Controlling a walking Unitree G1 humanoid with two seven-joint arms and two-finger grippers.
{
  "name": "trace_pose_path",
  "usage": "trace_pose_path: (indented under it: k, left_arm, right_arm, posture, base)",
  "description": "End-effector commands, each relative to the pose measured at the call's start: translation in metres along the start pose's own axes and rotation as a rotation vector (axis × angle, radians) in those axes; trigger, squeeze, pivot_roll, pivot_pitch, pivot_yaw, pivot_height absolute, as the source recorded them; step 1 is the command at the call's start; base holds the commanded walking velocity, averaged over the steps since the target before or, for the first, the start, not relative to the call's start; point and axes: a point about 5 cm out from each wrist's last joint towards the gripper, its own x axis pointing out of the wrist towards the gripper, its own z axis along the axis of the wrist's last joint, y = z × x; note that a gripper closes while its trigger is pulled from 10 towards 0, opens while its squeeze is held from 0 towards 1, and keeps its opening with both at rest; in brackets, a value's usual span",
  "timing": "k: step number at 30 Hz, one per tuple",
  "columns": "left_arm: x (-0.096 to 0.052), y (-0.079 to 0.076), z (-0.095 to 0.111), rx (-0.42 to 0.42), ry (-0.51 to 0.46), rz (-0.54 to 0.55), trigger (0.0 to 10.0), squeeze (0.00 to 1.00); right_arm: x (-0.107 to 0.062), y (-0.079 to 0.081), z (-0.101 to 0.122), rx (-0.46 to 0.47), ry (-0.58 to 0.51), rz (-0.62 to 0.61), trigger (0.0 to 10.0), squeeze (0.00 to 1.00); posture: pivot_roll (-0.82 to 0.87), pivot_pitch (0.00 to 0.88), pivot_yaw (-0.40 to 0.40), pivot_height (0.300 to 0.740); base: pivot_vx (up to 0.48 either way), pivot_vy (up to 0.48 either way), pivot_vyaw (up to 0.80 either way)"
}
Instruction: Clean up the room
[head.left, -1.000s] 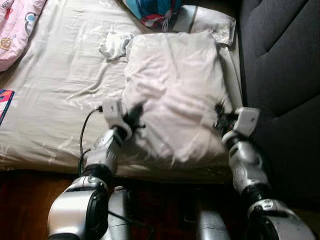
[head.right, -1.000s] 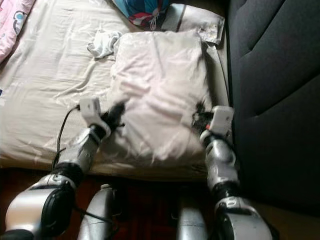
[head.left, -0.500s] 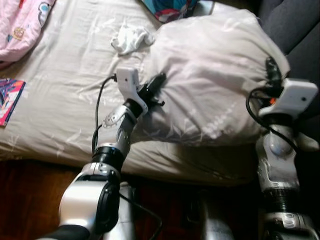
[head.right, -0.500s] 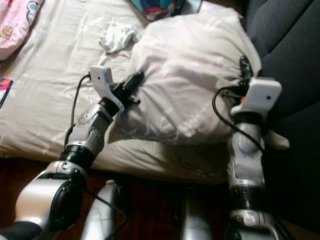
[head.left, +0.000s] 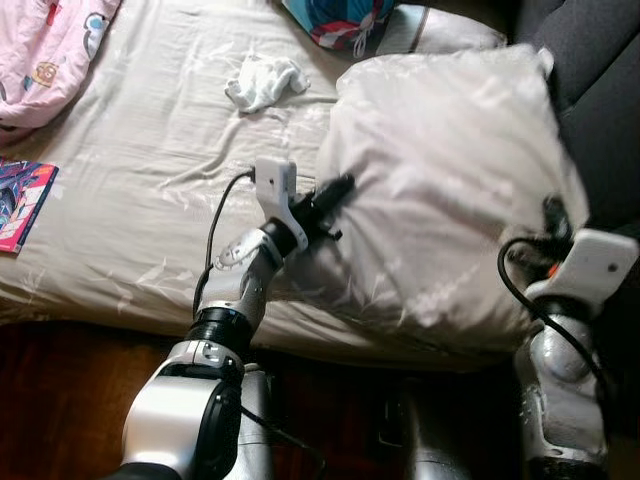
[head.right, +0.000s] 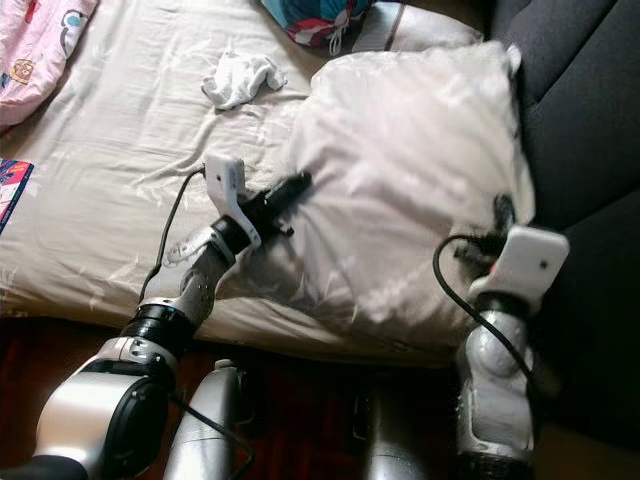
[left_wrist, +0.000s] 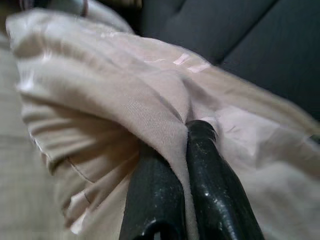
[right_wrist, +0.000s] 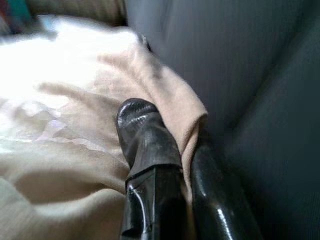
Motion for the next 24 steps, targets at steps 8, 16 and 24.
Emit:
trace_pose_path:
  k: [8, 16, 24]
  left_arm:
    - [-0.016, 0.018, 0.0, -0.022, -0.016, 0.103, 10.0, 0.0]
    - [-0.014, 0.017, -0.001, -0.049, -0.008, 0.103, 10.0, 0.0]
    - [-0.018, 0.015, -0.01, -0.076, 0.014, 0.079, 10.0, 0.0]
  right_arm:
    - [0.006, -0.058, -0.022, 0.016, 0.092, -0.269, 10.0, 0.0]
    - [0.023, -0.07, -0.007, -0.002, 0.03, -0.307, 10.0, 0.0]
    - [0.032, -0.07, 0.005, -0.059, -0.024, -0.299, 10.0, 0.0]
  posture:
    - [-0.13, 0.382, 0.023, 0.662]
    - [-0.12, 0.384, 0.024, 0.662]
    - [-0.13, 0.388, 0.023, 0.662]
  base:
    - [0.0, 0.0, 0.0]
    - [0.0, 0.0, 0.0]
    - [0.0, 0.0, 0.0]
